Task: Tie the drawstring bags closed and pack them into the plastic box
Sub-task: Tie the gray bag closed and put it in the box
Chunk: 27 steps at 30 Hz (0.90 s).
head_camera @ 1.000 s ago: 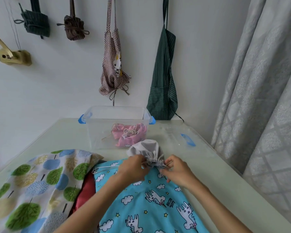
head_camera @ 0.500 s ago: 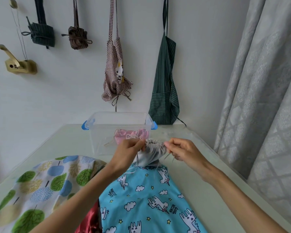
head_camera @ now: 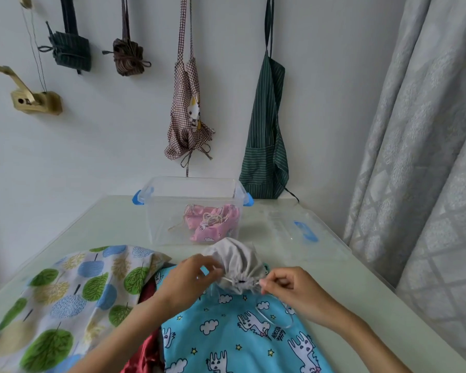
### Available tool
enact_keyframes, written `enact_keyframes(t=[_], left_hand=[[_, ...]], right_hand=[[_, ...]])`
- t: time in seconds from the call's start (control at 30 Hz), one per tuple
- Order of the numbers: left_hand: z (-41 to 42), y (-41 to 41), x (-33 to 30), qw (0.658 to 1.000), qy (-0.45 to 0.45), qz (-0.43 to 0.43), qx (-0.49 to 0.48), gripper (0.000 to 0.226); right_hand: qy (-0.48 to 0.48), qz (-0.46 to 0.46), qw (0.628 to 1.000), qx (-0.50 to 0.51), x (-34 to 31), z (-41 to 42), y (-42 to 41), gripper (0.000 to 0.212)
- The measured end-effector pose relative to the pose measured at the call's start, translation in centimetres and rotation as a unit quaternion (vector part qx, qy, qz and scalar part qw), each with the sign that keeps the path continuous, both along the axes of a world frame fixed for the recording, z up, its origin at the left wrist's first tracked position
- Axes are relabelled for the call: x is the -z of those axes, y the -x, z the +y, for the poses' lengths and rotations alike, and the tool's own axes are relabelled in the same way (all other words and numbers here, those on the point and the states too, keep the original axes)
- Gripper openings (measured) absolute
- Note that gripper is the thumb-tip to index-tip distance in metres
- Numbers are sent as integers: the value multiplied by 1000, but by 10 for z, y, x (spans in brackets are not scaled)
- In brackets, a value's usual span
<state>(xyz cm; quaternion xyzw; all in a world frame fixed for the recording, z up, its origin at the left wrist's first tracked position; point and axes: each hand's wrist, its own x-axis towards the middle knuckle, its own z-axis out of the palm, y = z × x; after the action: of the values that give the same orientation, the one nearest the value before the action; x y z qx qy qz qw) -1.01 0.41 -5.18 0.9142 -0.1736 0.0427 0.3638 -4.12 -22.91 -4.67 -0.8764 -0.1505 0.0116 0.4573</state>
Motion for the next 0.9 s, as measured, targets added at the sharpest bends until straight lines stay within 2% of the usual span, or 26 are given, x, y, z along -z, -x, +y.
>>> enact_keyframes(t=[0.07, 0.13, 0.2, 0.27, 0.37, 0.43, 0.5, 0.57, 0.7, 0.8, 0.9], left_hand=[[1, 10, -5, 996, -20, -43, -78, 13], [0, 22, -7, 992, 5, -52, -112, 32], [-9, 36, -8, 995, 41, 37, -80, 43], [-19, 43, -6, 981, 118, 146, -44, 42], [-29, 34, -6, 946, 248, 188, -90, 32], [-32, 26, -11, 918, 330, 173, -134, 23], [-34, 17, -17, 906, 373, 130, -149, 18], [-37, 7, -26, 895, 413, 98, -134, 18], [-44, -17, -43, 844, 526, 61, -88, 20], [-47, -32, -44, 820, 562, 38, -97, 16], [-46, -48, -40, 800, 586, 23, -129, 16]], right_hand=[[6, -19, 1000, 9, 3, 3, 0, 21], [6, -34, 999, 15, 4, 5, 1, 21], [5, -47, 999, 21, 4, 7, 2, 21], [-3, -54, 998, 25, 3, 9, 4, 20], [-19, -52, 998, 17, -2, 15, 6, 20], [-26, -50, 998, 8, -9, 17, 6, 21], [-37, -59, 998, 10, -17, 19, 4, 21], [-47, -84, 995, 36, -25, 20, -5, 22], [-93, -129, 981, 110, -36, 28, -29, 32], [-159, -129, 970, 128, -39, 37, -48, 43], [-158, -128, 966, 160, -35, 40, -70, 41]])
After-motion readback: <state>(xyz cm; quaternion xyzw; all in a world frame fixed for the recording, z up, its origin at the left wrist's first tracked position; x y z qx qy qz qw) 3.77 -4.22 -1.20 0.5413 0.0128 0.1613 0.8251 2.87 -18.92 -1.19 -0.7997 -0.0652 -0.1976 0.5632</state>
